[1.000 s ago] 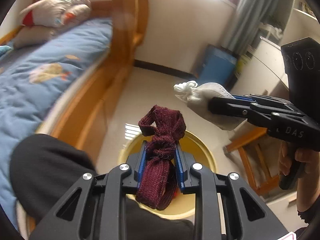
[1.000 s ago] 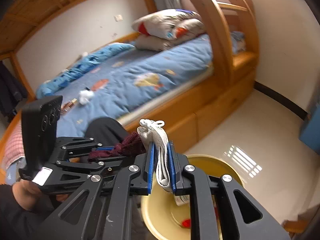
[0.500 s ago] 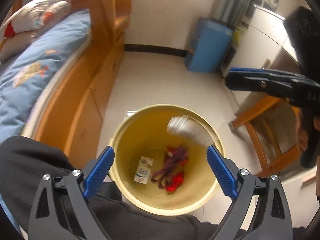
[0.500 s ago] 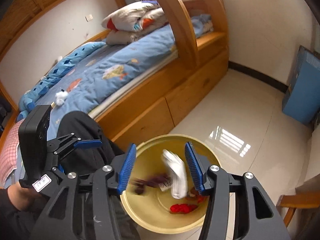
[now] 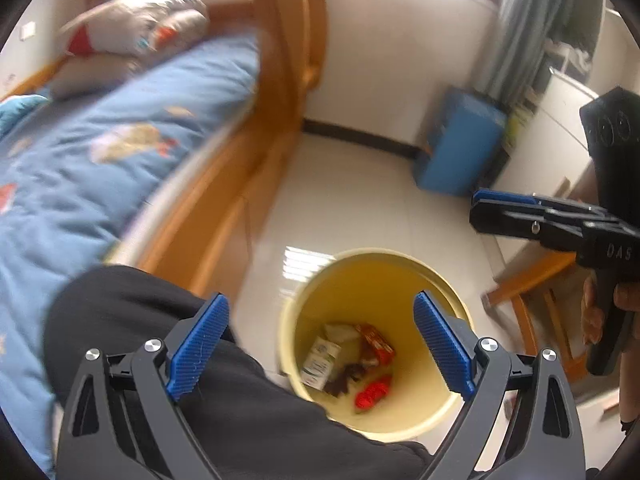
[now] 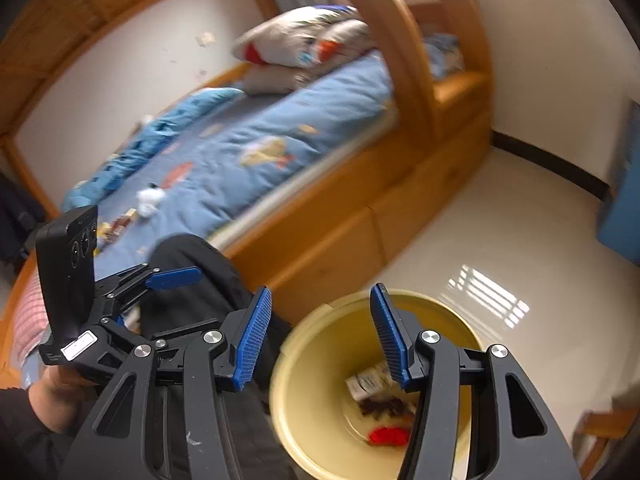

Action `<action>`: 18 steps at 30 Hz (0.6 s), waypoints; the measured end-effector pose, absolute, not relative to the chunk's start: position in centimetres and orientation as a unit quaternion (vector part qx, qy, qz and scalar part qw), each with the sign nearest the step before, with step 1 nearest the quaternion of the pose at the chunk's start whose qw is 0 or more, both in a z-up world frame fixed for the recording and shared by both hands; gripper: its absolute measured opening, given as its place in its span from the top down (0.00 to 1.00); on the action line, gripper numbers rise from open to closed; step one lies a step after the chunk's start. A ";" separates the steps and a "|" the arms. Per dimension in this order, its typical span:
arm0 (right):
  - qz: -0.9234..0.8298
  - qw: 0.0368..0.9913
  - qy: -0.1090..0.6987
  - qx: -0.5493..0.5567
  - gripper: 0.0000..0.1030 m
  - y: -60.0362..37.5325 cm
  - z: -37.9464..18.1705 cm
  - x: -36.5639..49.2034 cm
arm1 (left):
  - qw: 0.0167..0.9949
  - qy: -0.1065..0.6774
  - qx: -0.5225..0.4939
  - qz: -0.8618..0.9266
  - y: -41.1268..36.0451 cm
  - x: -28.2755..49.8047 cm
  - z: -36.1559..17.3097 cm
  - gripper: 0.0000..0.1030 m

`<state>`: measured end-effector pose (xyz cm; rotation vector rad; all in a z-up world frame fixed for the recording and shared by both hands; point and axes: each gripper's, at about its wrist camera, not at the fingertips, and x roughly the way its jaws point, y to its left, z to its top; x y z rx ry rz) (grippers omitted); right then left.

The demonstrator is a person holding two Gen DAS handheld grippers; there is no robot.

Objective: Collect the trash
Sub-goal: 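Carry beige sock and maroon cloth to the yellow bucket and open both tools, then move both open tools back over the bed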

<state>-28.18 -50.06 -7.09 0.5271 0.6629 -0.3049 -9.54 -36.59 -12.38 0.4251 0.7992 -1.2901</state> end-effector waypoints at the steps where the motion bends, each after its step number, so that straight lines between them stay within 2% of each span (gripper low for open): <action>1: -0.130 0.906 0.314 0.250 0.51 -49.6 -6.7 -27.1 | 0.713 0.356 0.187 -0.575 -36.2 -9.1 -12.0 0.08; 10: -0.015 0.937 0.275 0.216 0.44 -45.6 -4.0 -17.7 | 0.798 0.324 0.137 -0.490 -29.9 -3.3 -8.6 0.05; 18: 0.080 0.944 0.258 0.191 0.44 -41.1 -2.5 -8.6 | 0.860 0.315 0.090 -0.392 -23.2 2.5 -6.7 0.04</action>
